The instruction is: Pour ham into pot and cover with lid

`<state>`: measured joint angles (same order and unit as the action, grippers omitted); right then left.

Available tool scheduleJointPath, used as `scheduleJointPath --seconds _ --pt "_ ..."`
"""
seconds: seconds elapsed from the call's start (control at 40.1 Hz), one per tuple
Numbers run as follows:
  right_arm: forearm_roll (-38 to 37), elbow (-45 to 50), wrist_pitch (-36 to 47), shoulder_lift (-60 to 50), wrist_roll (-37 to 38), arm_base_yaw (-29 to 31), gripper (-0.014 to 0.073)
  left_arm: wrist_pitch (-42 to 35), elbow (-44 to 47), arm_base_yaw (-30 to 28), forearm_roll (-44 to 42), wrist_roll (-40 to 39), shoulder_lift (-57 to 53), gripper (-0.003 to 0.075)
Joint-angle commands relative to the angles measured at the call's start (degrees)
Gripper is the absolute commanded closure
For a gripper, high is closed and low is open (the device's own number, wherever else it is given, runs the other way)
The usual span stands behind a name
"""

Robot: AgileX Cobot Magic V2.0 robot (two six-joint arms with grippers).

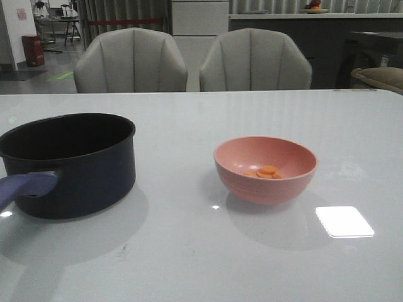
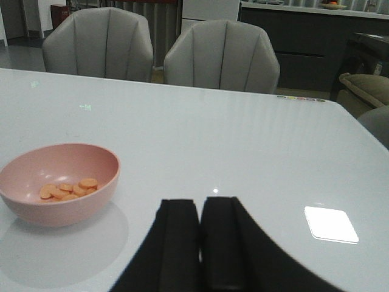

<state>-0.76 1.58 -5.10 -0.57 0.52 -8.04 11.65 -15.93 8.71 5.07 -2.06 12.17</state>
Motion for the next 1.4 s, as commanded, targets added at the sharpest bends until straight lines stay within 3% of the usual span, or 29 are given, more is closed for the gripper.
scheduleJointPath --seconds 0.0,0.1,0.25,0.325,0.549,0.849,0.949,1.049,1.123,1.373 --pt "-0.57 -0.34 5.1 -1.16 -0.19 0.3 0.0444 -5.42 -1.36 0.31 0.77 0.02 0.34 0.0158" --pt "-0.57 -0.34 6.65 -1.16 -0.19 0.3 0.0444 -5.69 -0.98 0.31 0.77 0.02 0.34 0.0158" --pt "-0.1 -0.92 15.5 -1.16 -0.05 0.3 0.0444 -5.69 -0.85 0.31 0.77 0.02 0.34 0.0158" --pt "0.76 -4.23 12.39 -0.55 0.88 0.15 0.0444 -5.44 -0.85 0.31 0.77 0.02 0.34 0.0158" --pt "0.76 -19.96 -9.38 10.43 0.88 0.15 0.0444 -5.35 -0.85 0.31 0.77 0.02 0.34 0.0158" --pt "2.57 -22.37 -11.08 19.02 1.27 0.15 0.0437 -5.35 -0.85 0.31 0.77 0.02 0.34 0.0158" --pt "4.14 -23.74 -11.73 24.22 1.27 0.15 0.0354 -5.35 -0.85 0.31 0.77 0.02 0.34 0.0158" --pt "4.57 -26.1 -12.3 31.99 1.27 0.15 0.0189 -5.35 -0.85 0.31 0.77 0.02 0.34 0.0158" --pt "5.55 -28.45 -12.51 37.54 1.27 0.15 0.0117 -5.35 -0.85 0.31 0.77 0.02 0.34 0.0158" --pt "10.96 -39.44 -14.04 56.54 1.27 -1.04 0.0107 -5.35 -0.85 0.31 0.77 0.02 0.34 0.0158"
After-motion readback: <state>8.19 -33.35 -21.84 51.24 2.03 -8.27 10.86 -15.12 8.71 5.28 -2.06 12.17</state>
